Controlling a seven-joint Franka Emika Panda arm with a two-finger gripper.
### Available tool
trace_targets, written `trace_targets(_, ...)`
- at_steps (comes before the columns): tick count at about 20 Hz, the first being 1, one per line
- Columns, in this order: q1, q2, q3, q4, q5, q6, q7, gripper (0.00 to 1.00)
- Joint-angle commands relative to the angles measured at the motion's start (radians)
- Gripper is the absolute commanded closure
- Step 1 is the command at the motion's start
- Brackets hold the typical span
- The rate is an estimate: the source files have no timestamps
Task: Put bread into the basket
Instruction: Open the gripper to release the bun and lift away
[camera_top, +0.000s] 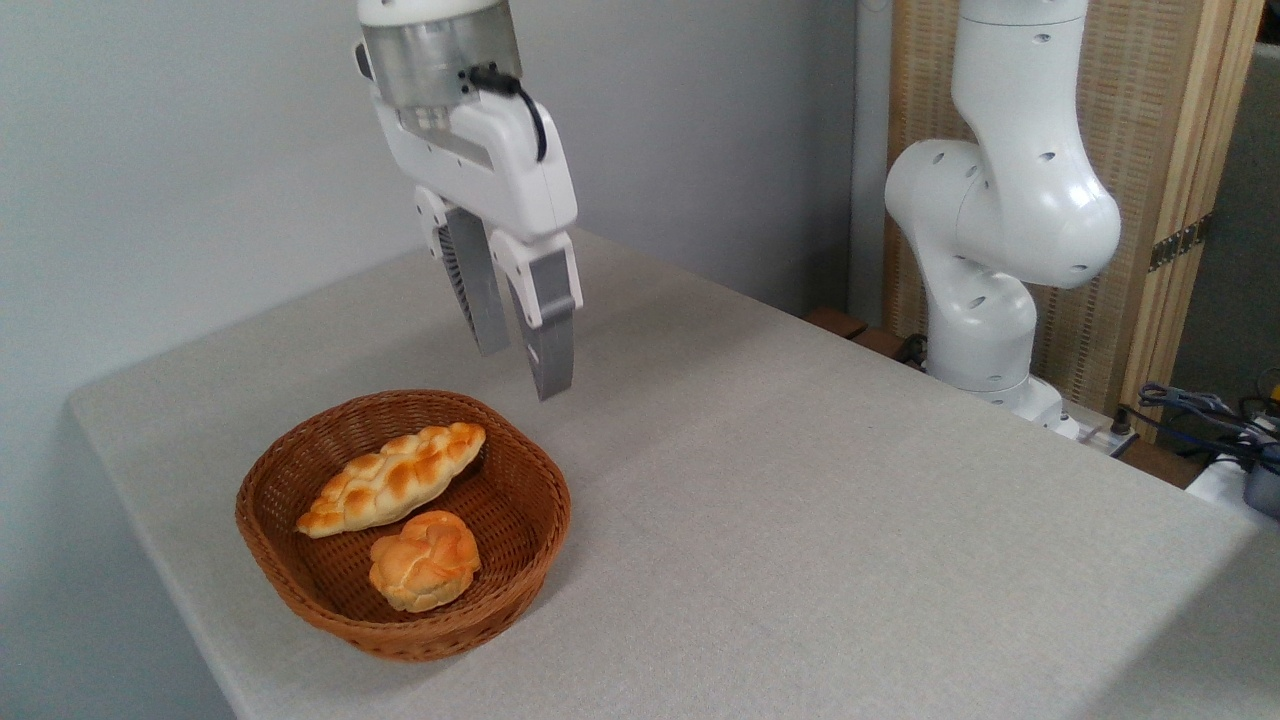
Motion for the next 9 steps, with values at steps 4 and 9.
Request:
trace_targets(4,0.042,0.020,-0.039,0.045,0.000,-0.047,-0.028,0.00)
trace_targets(9,0.043,0.021,-0.036,0.052,-0.002,-0.046,-0.022,0.00)
